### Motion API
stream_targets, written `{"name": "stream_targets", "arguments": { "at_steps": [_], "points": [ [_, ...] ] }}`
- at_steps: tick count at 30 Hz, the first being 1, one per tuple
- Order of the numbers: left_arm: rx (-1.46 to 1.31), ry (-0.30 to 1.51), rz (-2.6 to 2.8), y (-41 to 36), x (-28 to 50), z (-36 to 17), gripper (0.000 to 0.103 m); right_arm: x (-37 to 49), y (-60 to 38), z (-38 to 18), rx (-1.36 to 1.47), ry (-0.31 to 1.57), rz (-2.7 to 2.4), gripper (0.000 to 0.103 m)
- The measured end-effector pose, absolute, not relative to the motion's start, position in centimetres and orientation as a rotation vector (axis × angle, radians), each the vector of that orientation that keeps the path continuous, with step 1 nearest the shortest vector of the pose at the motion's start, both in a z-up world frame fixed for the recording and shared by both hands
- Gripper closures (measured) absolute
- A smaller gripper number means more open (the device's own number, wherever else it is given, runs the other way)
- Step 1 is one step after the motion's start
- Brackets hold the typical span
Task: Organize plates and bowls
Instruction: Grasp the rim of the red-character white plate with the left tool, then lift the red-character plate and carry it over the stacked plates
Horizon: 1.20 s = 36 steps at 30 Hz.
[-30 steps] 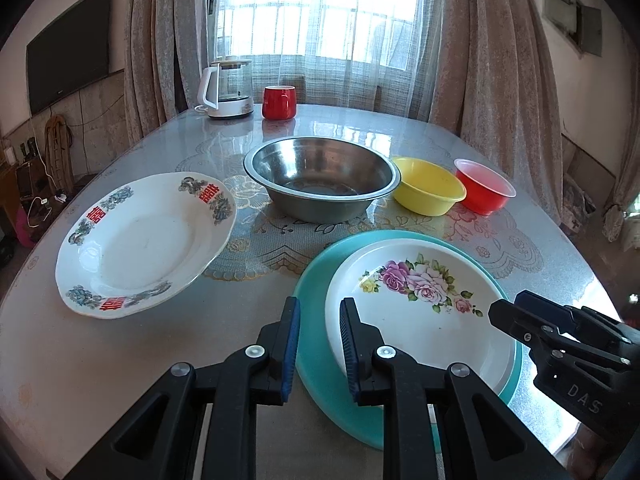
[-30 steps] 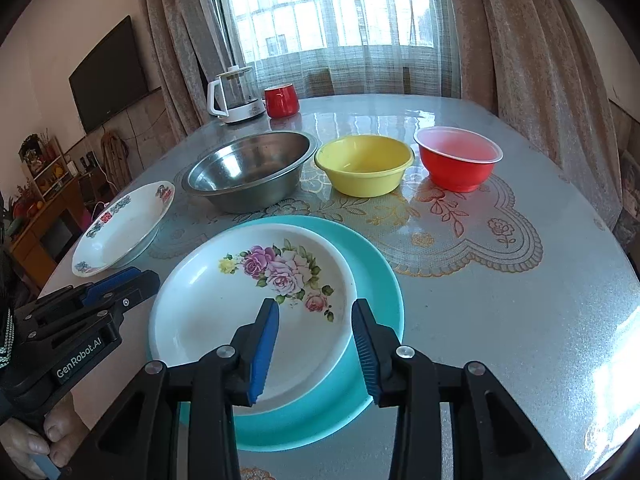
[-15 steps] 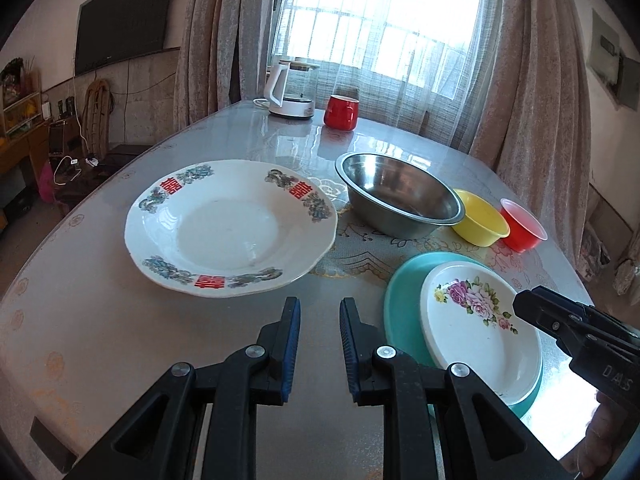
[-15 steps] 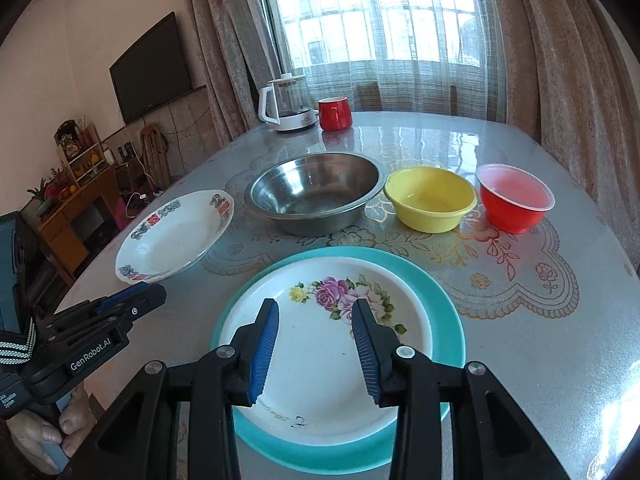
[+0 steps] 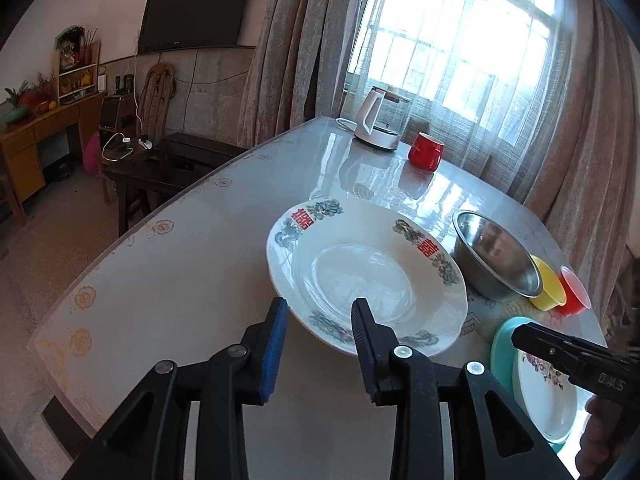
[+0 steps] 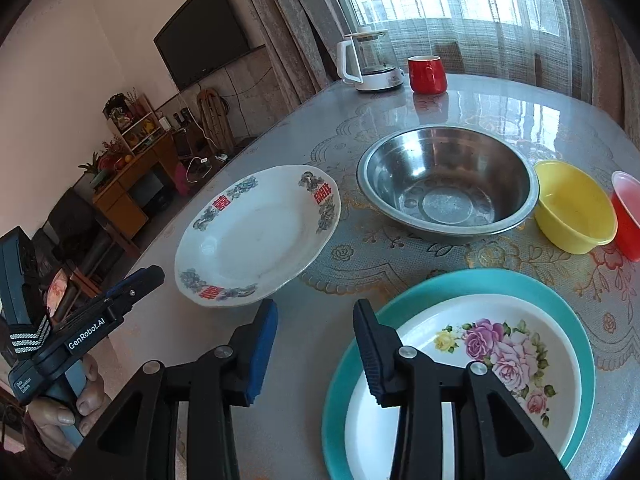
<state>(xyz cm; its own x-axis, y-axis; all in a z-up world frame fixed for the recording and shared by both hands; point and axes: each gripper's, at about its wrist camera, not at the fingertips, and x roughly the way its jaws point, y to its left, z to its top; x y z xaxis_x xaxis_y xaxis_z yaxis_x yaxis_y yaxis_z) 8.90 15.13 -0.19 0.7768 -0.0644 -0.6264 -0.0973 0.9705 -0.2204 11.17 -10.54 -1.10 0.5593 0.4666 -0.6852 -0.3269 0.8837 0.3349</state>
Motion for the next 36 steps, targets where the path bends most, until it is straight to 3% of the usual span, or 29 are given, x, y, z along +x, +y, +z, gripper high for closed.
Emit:
{"name": "stream_targets", "arguments": {
  "at_steps": [20, 22, 27, 30, 36],
  "points": [
    [-0.302, 0.841, -0.057, 19.4, 20.0, -3.8, 0.069, 21.3, -6.8, -4.7, 0.252, 1.017, 0.415, 0.062],
    [-0.315, 0.851, -0.083, 19.3, 20.6, -4.0, 0.078, 21.8, -6.4, -5.0, 0.242, 1.022, 0.417, 0.062],
    [-0.303, 0.838, -0.08, 19.2, 20.4, -4.0, 0.078, 21.8, -4.7, -5.4, 0.193, 1.03, 0.435, 0.064],
    [-0.279, 0.837, -0.067, 19.0, 19.4, -3.9, 0.077, 20.9, -4.2, -5.4, 0.118, 1.005, 0.404, 0.072],
    [-0.274, 0.852, -0.076, 19.2, 15.6, -3.7, 0.077, 18.3, -4.8, -4.7, 0.104, 1.011, 0.434, 0.072]
  ]
}}
